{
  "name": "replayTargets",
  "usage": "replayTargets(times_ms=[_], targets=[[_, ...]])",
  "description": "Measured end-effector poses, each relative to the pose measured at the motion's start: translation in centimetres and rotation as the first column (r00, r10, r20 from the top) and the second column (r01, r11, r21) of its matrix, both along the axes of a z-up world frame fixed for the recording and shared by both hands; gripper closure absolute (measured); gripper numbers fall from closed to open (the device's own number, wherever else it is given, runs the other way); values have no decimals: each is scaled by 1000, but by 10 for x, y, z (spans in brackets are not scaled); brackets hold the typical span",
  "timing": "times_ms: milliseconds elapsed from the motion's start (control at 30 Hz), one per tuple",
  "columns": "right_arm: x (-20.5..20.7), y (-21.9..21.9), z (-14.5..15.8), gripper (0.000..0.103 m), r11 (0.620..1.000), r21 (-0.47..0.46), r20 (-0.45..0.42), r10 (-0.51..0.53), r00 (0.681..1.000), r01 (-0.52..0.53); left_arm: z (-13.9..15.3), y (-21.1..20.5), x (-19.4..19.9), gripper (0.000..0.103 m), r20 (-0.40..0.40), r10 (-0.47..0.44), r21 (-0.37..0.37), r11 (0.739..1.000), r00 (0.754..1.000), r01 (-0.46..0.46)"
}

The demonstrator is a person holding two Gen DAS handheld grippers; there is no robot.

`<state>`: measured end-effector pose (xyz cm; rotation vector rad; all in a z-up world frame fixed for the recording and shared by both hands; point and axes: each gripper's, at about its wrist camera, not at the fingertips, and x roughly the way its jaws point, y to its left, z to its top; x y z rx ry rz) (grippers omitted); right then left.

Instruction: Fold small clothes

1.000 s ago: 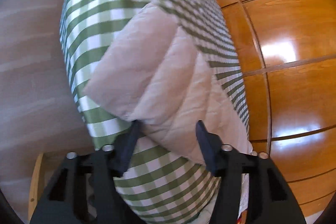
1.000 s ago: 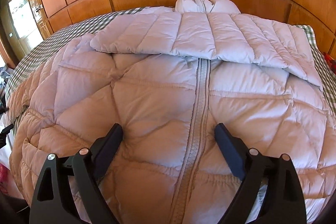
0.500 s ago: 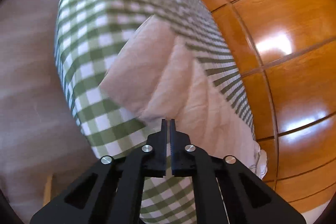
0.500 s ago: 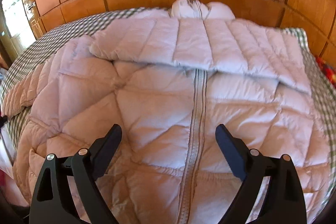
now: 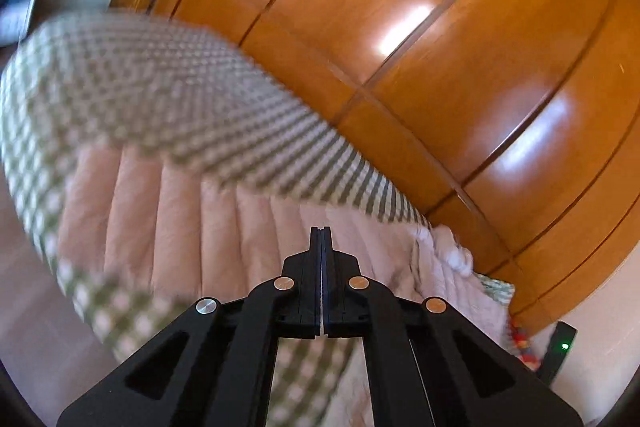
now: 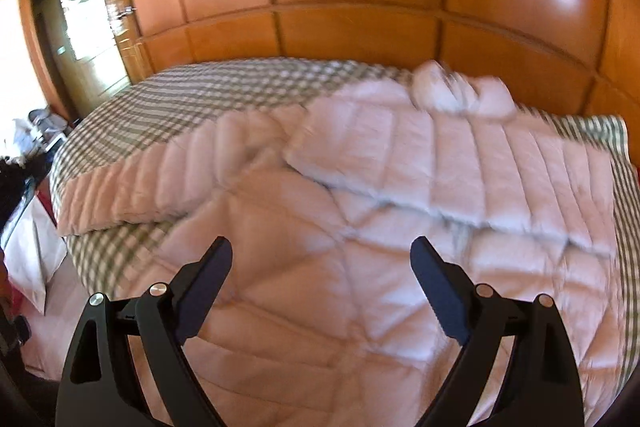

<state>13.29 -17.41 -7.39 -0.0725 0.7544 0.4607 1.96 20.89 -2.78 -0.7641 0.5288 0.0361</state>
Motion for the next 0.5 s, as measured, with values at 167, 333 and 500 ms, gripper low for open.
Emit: replayTargets(times_ms=[167, 333, 500], targets=[[-10, 20, -7, 12, 998, 6, -16, 61, 998, -61, -71, 53, -30, 91, -176, 177, -247, 944, 968, -218], [-14, 27, -19, 12, 996, -24, -39, 88, 995, -89, -117, 87, -43, 40, -245, 278, -456, 812, 929, -363], [-12, 19, -23, 12, 998, 15, -67, 63, 996, -62, -127, 98, -28, 42, -250, 306, -474, 789, 919, -392]])
